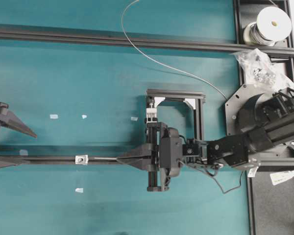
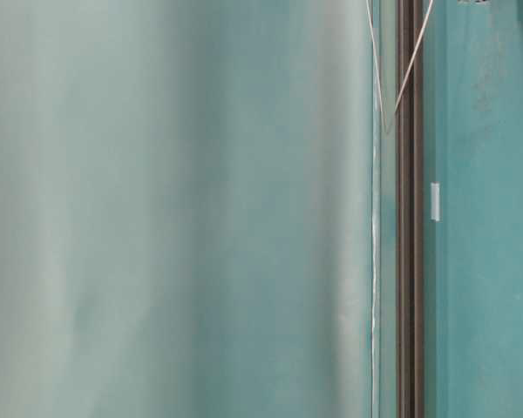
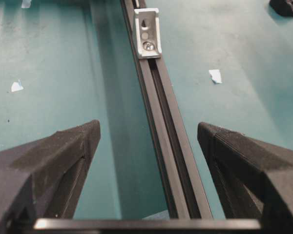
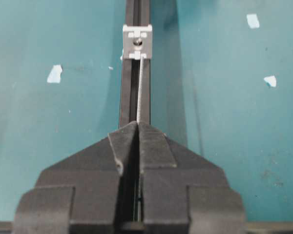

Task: Insert the wire through the hole in the metal fitting.
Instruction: 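Push the wire tip forward through the hole in the white fitting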

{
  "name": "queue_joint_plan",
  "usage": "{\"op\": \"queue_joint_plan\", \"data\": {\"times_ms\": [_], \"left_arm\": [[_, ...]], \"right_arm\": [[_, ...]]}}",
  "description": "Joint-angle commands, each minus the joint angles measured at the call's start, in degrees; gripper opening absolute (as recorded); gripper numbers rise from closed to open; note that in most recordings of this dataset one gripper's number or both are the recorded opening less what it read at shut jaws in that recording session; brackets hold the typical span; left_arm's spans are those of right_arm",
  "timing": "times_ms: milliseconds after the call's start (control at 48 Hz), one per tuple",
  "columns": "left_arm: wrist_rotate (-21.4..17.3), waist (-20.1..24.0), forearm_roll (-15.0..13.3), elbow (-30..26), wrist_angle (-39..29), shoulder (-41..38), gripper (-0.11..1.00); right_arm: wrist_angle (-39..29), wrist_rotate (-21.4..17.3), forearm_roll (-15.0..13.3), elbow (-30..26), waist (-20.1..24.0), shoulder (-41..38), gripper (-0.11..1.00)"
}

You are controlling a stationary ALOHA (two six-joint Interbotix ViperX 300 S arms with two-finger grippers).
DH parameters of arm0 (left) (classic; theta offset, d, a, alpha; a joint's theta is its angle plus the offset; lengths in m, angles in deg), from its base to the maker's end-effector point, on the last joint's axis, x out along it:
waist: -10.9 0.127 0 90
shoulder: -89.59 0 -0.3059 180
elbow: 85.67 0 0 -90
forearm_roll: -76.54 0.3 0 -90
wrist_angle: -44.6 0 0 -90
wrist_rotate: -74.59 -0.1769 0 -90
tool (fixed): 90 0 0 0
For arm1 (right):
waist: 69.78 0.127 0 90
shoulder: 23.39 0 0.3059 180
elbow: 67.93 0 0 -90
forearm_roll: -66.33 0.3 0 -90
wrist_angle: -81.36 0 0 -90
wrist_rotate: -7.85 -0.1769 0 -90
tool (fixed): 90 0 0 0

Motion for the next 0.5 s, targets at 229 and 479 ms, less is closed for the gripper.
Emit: {"op": "queue_joint_plan", "data": {"times_ms": [229,479], "left_arm": [[-0.09,-0.26,0.09,-0.88,0.53,0.44,0.76],[-0.09,-0.26,0.09,-1.23,0.53,0.35,0.76]], "right_arm": [[1.41,0.18,0.0,-1.41,0.18,0.09,-0.01],[1.49,0.44,0.0,-2.02,-0.18,-0.62,-0.01]]}}
